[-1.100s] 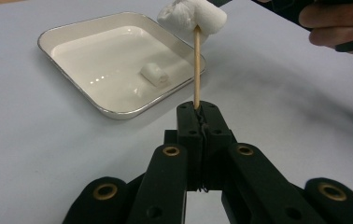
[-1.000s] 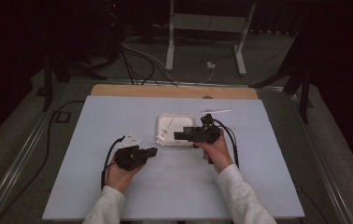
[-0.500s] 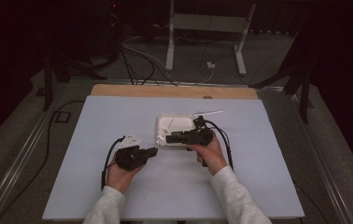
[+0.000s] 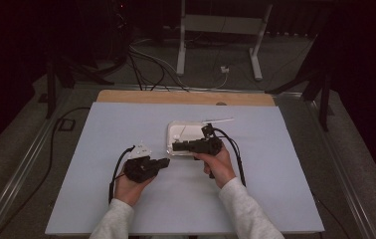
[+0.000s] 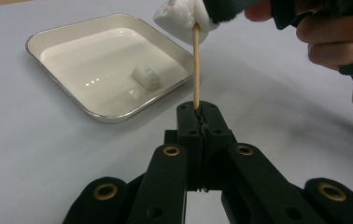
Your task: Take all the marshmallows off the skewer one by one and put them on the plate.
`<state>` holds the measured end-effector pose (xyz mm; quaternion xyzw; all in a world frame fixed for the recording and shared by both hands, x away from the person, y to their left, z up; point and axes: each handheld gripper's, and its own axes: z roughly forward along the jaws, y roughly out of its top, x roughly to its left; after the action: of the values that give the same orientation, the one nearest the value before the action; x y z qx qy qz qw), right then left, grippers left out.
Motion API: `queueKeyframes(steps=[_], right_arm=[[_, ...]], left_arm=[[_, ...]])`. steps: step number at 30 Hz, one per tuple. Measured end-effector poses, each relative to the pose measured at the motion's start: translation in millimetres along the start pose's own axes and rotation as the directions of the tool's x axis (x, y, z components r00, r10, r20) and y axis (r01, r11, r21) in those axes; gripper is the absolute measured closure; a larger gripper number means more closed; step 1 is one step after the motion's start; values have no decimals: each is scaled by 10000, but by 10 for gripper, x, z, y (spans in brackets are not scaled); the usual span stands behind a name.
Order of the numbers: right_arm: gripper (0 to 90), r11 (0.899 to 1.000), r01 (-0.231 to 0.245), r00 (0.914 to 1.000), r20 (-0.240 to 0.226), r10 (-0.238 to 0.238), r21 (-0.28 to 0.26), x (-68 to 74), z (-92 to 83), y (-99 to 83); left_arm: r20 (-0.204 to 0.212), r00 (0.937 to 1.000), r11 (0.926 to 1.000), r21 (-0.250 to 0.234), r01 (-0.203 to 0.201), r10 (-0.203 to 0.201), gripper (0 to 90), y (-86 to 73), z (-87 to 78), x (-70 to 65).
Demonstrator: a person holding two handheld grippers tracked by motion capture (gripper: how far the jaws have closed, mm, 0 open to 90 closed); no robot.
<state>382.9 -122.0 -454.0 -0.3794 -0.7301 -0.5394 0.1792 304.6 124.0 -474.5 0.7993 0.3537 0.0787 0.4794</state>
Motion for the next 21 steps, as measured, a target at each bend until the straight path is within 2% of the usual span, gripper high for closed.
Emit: queueKeyframes(steps=[4,13,21], right_arm=[[734,9987,-271,9996,-22,270,-438,-4,-10,9],[775,9969,-260,9989,375,288,-748,-13,-45,25],[783,9936,-577,9963,584,635,-967,-78,-86,44]], left_arm=[[-1,9999,9999,61,-104,104,900,7,18,-28],[-8,10000,9999,103,-17,17,900,-2,16,-14],[65,10000,9999,156,0,-1,900,-26,0,16]])
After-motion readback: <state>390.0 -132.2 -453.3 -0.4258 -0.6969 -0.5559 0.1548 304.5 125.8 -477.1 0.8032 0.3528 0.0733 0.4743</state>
